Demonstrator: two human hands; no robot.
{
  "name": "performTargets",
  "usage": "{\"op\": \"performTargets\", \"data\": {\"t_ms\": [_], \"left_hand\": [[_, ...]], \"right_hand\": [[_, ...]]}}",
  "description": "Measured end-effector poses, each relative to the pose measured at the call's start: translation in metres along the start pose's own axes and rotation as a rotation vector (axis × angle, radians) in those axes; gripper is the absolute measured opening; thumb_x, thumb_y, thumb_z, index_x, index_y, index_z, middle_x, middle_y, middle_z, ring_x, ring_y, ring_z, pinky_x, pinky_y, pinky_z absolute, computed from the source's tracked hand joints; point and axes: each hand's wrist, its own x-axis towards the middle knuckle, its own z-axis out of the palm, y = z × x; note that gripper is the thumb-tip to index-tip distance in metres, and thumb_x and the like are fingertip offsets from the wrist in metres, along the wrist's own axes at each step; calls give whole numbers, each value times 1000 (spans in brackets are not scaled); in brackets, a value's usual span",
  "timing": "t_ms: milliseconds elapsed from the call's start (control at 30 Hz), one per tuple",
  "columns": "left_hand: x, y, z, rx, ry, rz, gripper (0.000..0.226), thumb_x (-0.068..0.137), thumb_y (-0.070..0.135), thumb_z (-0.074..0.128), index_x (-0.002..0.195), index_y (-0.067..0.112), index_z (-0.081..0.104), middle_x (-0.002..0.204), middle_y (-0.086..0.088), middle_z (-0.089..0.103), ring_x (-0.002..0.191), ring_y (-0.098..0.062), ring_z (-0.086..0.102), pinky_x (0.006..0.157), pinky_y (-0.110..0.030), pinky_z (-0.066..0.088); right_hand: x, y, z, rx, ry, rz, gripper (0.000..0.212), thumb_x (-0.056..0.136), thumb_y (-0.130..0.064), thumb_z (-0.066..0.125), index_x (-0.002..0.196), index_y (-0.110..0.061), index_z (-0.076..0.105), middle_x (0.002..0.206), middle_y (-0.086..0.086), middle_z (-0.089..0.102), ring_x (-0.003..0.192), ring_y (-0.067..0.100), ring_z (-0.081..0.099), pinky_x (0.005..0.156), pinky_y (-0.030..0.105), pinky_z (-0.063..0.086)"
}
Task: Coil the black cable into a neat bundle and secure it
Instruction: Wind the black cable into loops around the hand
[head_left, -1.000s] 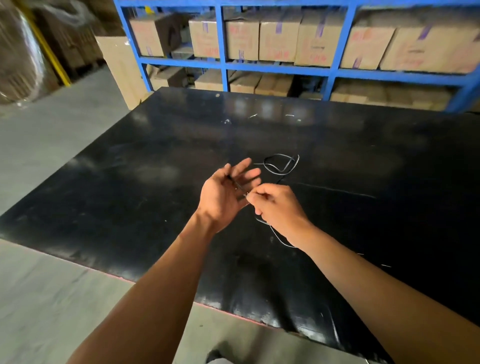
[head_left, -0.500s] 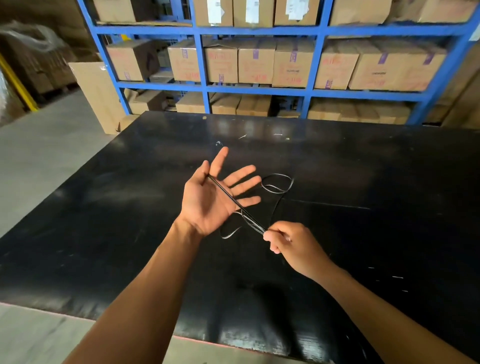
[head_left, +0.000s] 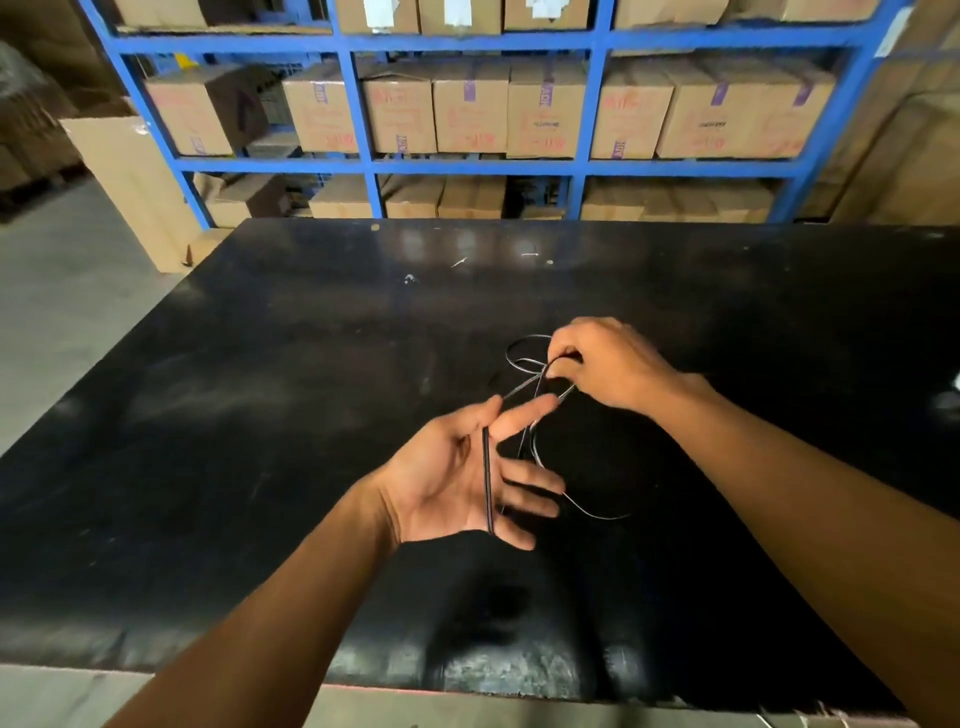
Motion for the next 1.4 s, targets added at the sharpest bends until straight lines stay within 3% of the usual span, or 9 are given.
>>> {"op": "performTargets", "data": {"t_ms": [200, 367, 533, 600, 833, 933, 1067, 1233, 1400], "left_hand": [[29, -1, -10, -151, 295, 90, 48, 100, 50, 30, 136, 34, 58, 125, -37, 56, 127, -60, 43, 93, -71, 39], [32, 32, -15, -293, 425, 315, 52, 100, 52, 25, 140, 31, 51, 137, -42, 40, 124, -60, 43, 98, -72, 34], [30, 57, -8, -324, 423, 430, 49, 101, 51, 24, 133, 33, 57, 142, -45, 37, 127, -63, 42, 105, -77, 23], [31, 62, -5, -327, 420, 460, 48, 101, 51, 23, 125, 33, 60, 144, -45, 34, 128, -63, 41, 104, -76, 25], [27, 72, 4, -355, 325, 522, 50, 101, 52, 22, 144, 39, 43, 143, -45, 35, 129, -61, 42, 102, -75, 30], [23, 73, 13, -324, 248, 519, 51, 101, 52, 22, 147, 39, 39, 142, -45, 38, 129, -60, 42, 98, -76, 33], [13, 70, 28, -204, 79, 463, 50, 102, 52, 22, 149, 39, 36, 146, -42, 34, 135, -59, 35, 102, -75, 27], [0, 58, 45, -117, -81, 338, 51, 102, 54, 23, 149, 40, 36, 150, -40, 28, 139, -58, 28, 105, -71, 28], [3, 44, 43, -53, -87, 191, 52, 100, 55, 26, 148, 40, 38, 150, -41, 28, 139, -57, 29, 107, -69, 25]], "right_hand": [[9, -21, -54, -151, 50, -94, 17, 87, -39, 69, 82, -23, 69, 86, -2, 67, 82, 24, 64, 70, 37, 50], [-25, -29, -41, 21, -26, -80, 26, 91, -43, 60, 71, -27, 60, 75, 0, 68, 72, 24, 65, 69, 39, 54], [-66, -24, -10, 322, -200, -26, 27, 95, -18, 53, 69, -21, 56, 65, 0, 65, 57, 18, 65, 59, 42, 57], [-76, -22, 0, 433, -264, 1, 20, 93, -8, 49, 78, -11, 62, 64, 2, 67, 50, 12, 64, 54, 31, 56], [-94, -15, 38, 617, -438, -36, 23, 89, -20, 50, 78, -7, 65, 77, 3, 77, 61, 11, 64, 65, 30, 53], [-98, -10, 56, 597, -483, -41, 21, 86, -17, 51, 78, -11, 69, 82, 2, 77, 59, 2, 58, 60, 20, 44], [-79, 5, 65, 473, -403, -17, 19, 84, -15, 53, 78, -16, 71, 85, -1, 75, 80, 16, 68, 78, 35, 54], [-24, 17, 19, 132, -135, -92, 16, 89, -17, 58, 76, -20, 68, 90, 9, 74, 87, 35, 66, 75, 39, 52], [15, 7, -49, -133, 65, -109, 18, 89, -16, 64, 97, -30, 73, 117, -4, 64, 110, 27, 50, 87, 48, 46]]}}
